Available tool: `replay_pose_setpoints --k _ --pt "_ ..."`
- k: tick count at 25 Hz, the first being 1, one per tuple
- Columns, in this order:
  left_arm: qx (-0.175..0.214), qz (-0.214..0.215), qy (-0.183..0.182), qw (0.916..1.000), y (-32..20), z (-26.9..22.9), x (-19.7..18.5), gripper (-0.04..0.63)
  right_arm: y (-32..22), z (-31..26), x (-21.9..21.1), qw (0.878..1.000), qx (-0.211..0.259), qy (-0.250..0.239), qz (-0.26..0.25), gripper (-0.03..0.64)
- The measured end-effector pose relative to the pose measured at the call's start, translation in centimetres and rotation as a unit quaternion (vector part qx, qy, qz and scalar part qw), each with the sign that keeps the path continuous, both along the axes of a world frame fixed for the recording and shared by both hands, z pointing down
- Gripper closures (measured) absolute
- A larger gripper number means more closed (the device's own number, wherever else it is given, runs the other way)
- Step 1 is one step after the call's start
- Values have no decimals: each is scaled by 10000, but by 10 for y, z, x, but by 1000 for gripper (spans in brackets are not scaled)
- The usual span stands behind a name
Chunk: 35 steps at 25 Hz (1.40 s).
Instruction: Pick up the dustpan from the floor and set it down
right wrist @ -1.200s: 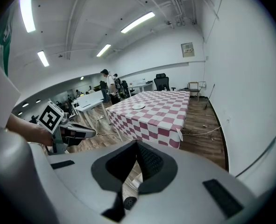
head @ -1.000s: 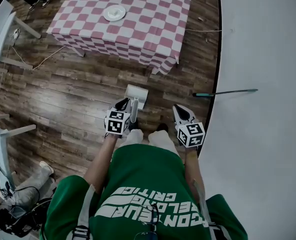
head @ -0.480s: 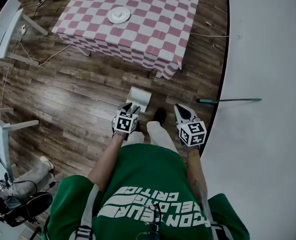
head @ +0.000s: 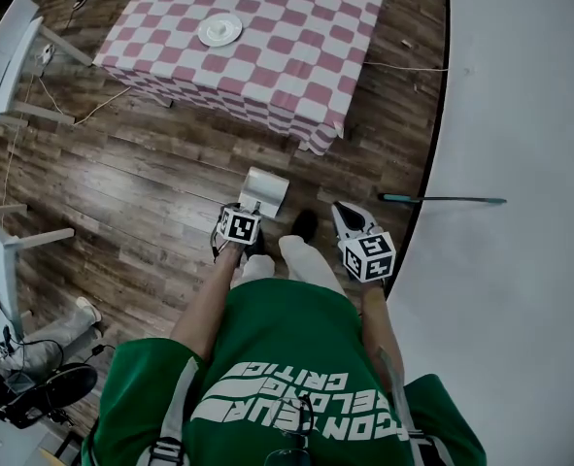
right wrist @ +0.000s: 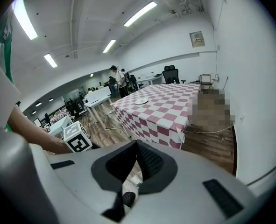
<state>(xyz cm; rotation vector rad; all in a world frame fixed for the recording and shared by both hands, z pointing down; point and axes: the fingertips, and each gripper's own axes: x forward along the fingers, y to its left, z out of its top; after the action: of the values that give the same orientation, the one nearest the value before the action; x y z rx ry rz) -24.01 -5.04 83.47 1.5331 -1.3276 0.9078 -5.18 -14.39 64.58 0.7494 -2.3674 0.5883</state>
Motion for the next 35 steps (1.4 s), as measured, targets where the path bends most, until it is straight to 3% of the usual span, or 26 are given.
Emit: replay_pose_setpoints --k 3,7,13,17,21,35 --pt "-280 15 -67 9996 -3 12 0 399 -7 4 6 10000 -60 24 -35 609" --pt "-735 -25 209 9971 -1 37 13 400 -18 9 12 9999 -116 67 -80 609" --pt "-1128 -123 311 9931 3 58 13 400 -27 14 17 9997 -181 131 -137 609" --pt "-1142 -337 331 9923 -4 59 9 420 -31 16 18 9994 -223 199 -197 609" --pt "-1172 -289 213 9925 -10 61 6 453 -34 20 14 9990 -266 238 -266 609" --pt "-1244 -298 193 9916 -17 65 12 454 -40 23 6 9987 -262 247 -362 609"
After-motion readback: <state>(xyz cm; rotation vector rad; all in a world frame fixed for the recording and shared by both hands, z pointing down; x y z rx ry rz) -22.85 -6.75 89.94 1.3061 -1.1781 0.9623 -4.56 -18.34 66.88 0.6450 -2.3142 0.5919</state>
